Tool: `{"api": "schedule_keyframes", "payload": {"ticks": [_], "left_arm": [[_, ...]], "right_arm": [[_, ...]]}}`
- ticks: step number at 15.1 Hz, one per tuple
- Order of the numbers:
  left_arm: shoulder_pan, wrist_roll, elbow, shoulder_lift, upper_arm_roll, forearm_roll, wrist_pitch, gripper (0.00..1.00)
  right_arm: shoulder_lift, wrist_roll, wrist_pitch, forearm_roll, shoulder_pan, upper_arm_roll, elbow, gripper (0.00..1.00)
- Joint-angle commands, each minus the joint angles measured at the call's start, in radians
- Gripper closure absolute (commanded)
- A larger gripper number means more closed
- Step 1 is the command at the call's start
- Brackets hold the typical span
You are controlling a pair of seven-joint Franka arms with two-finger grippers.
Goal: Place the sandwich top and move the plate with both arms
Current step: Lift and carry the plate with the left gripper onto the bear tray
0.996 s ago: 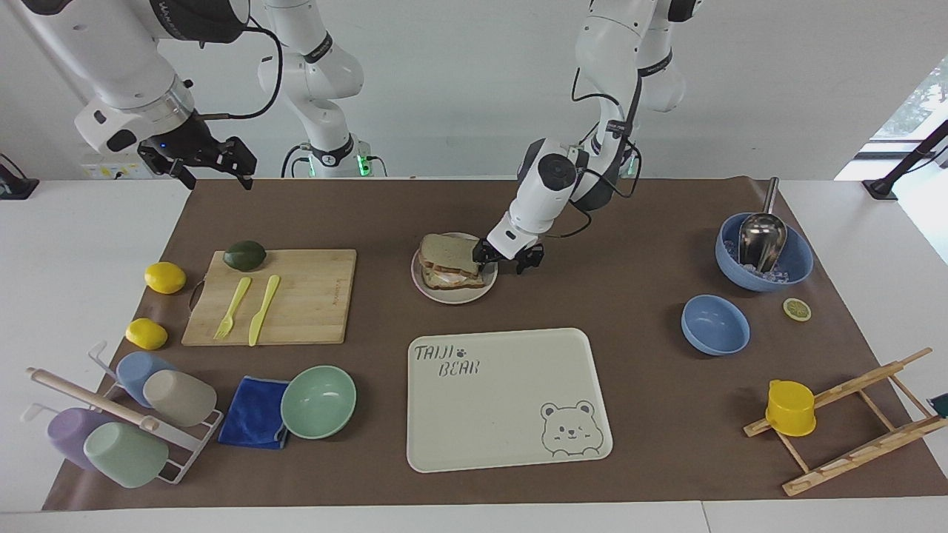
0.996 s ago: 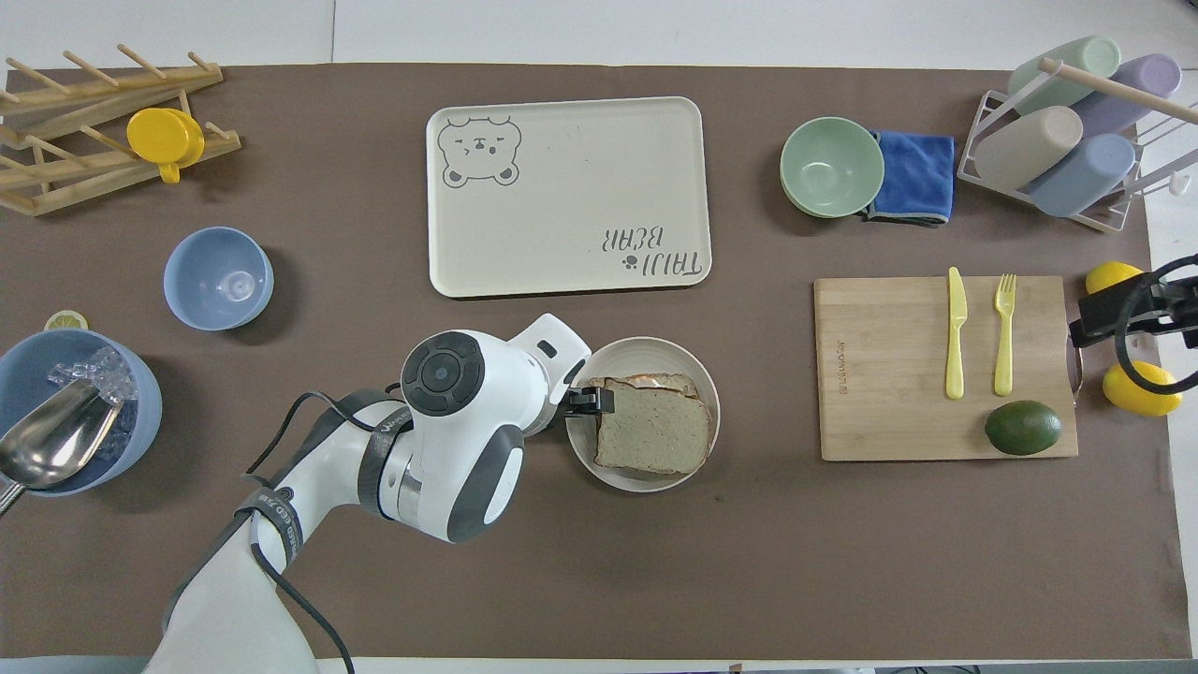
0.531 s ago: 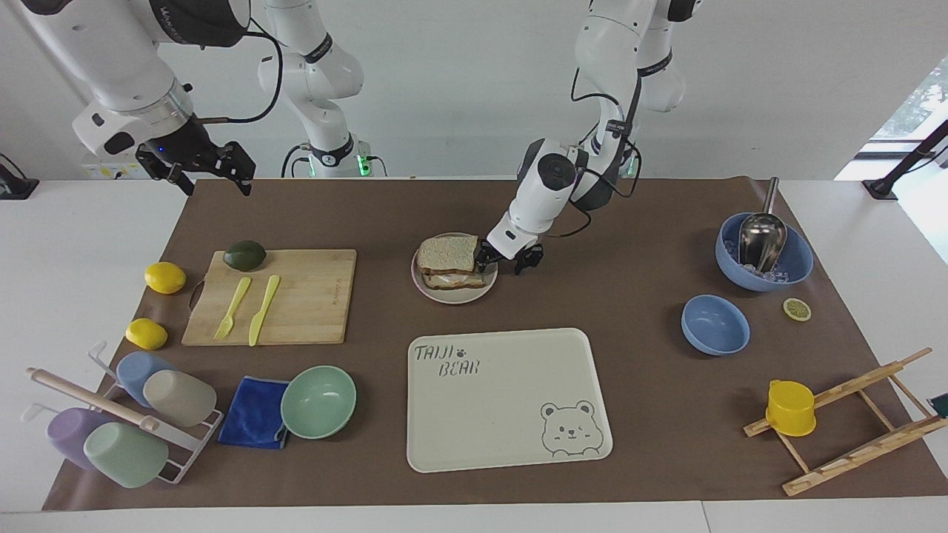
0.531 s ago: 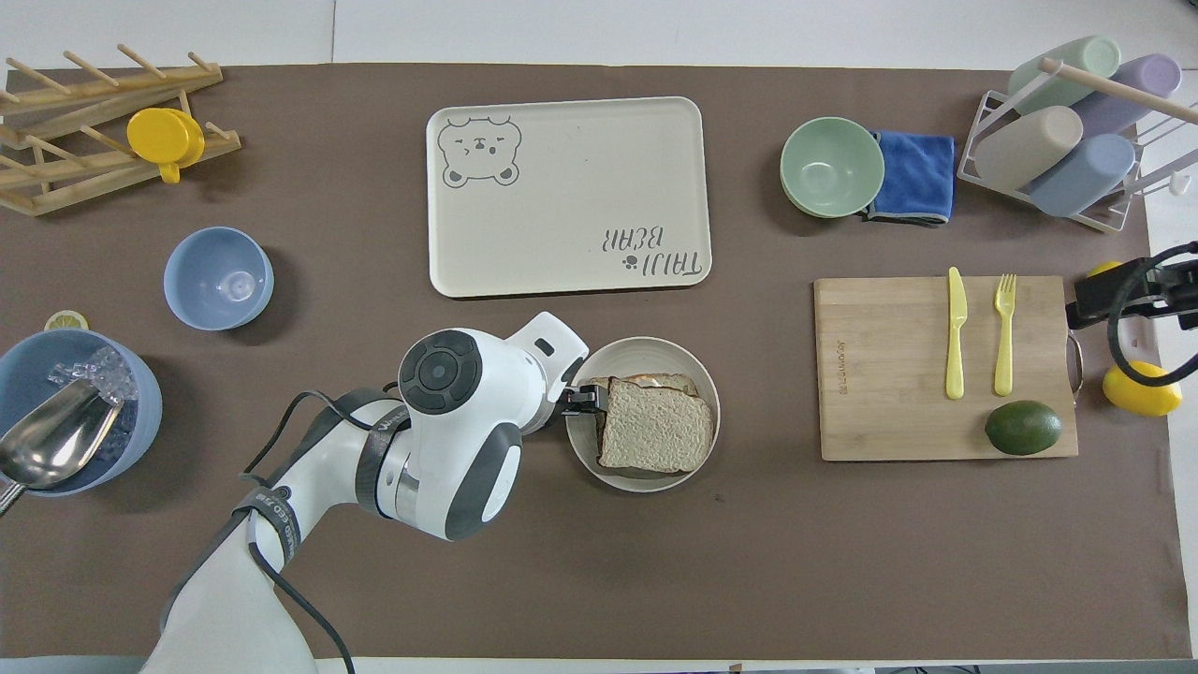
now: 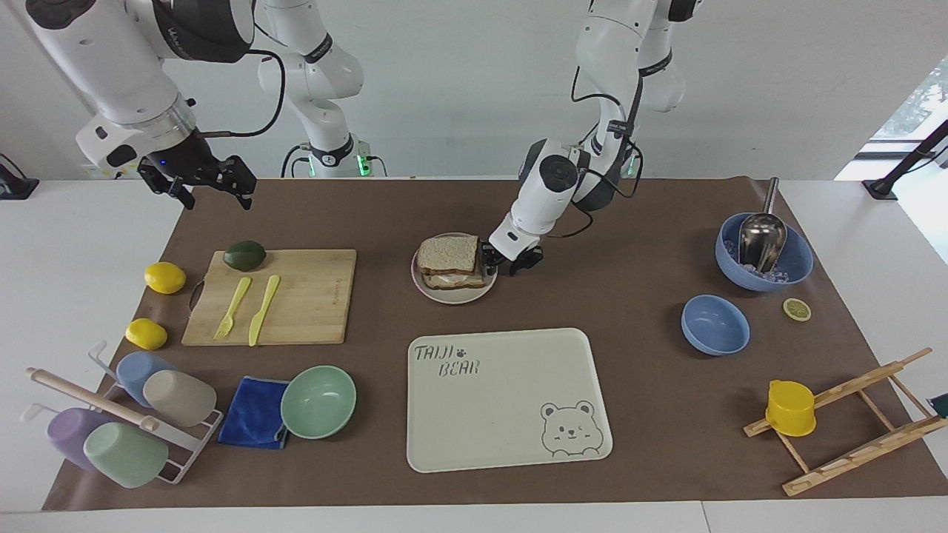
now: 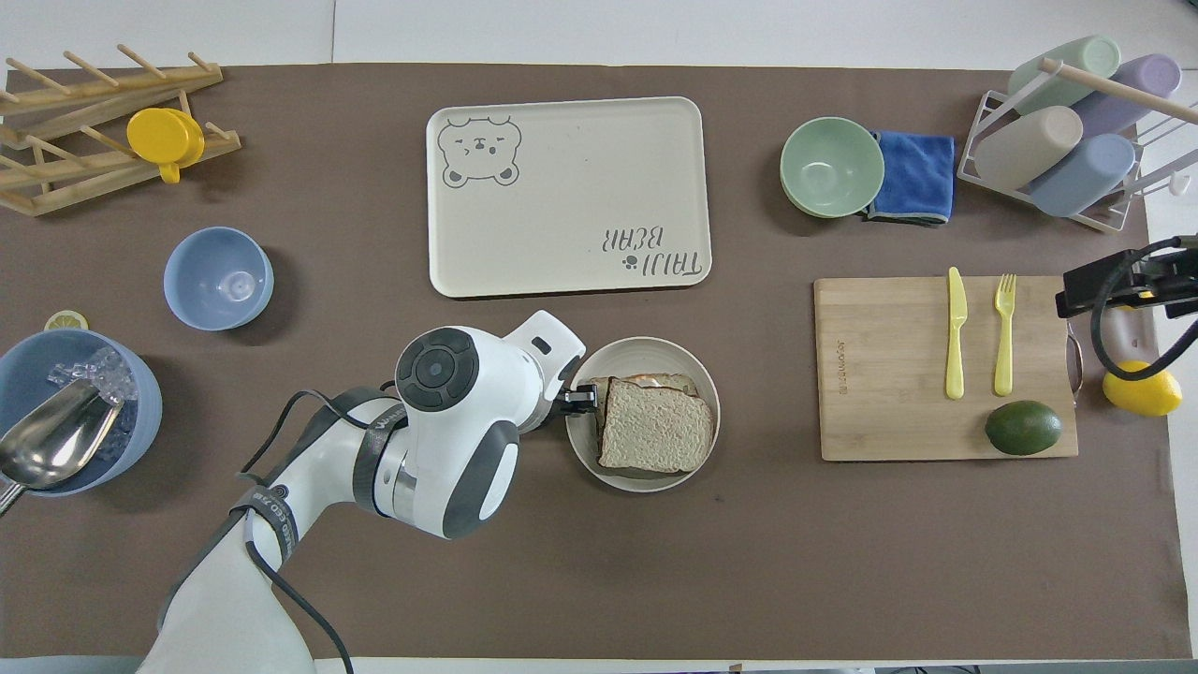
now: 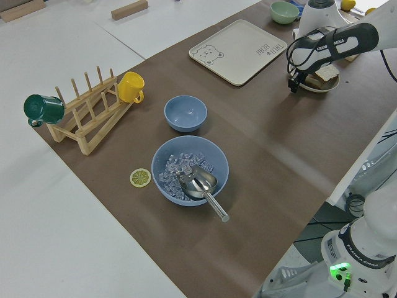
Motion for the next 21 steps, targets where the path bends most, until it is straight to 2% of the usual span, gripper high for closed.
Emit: {"api": "schedule_keyframes", "payload": {"ticks": [1, 4, 6, 9, 12, 18, 20, 21], "left_arm": [[0.005, 0.008, -0.002, -0.027, 0.002, -0.013, -0.042, 0.54], [0.009, 0.006, 0.006, -0.032, 0.002, -0.013, -0.044, 0.58], [0.008, 0.002, 0.004, -0.030, 0.002, -0.013, -0.042, 0.65], [-0.001, -0.011, -0.003, -0.032, 0.002, -0.013, -0.033, 0.89], [-0.006, -0.037, -0.003, -0.032, 0.002, -0.013, -0.027, 1.00], [0.011, -0.066, 0.012, -0.047, 0.010, -0.015, -0.069, 1.00], [0.076, -0.066, 0.068, -0.075, 0.011, -0.015, -0.164, 1.00], [0.112, -0.064, 0.128, -0.073, 0.011, -0.015, -0.236, 1.00]], "right_arm": [[-0.024, -0.005, 0.012, -0.005, -0.025, 0.002, -0.022, 0.00], [-0.024, -0.010, 0.012, -0.007, -0.044, 0.003, -0.027, 0.00], [-0.024, -0.008, 0.012, -0.007, -0.044, 0.003, -0.027, 0.00], [-0.025, -0.012, 0.012, -0.007, -0.044, 0.003, -0.028, 0.00], [-0.025, -0.012, 0.012, -0.007, -0.042, 0.003, -0.030, 0.00], [-0.027, -0.012, 0.010, -0.007, -0.042, 0.003, -0.033, 0.00], [-0.027, -0.012, 0.010, -0.007, -0.042, 0.003, -0.031, 0.00], [-0.027, -0.012, 0.012, -0.007, -0.042, 0.003, -0.033, 0.00]]}}
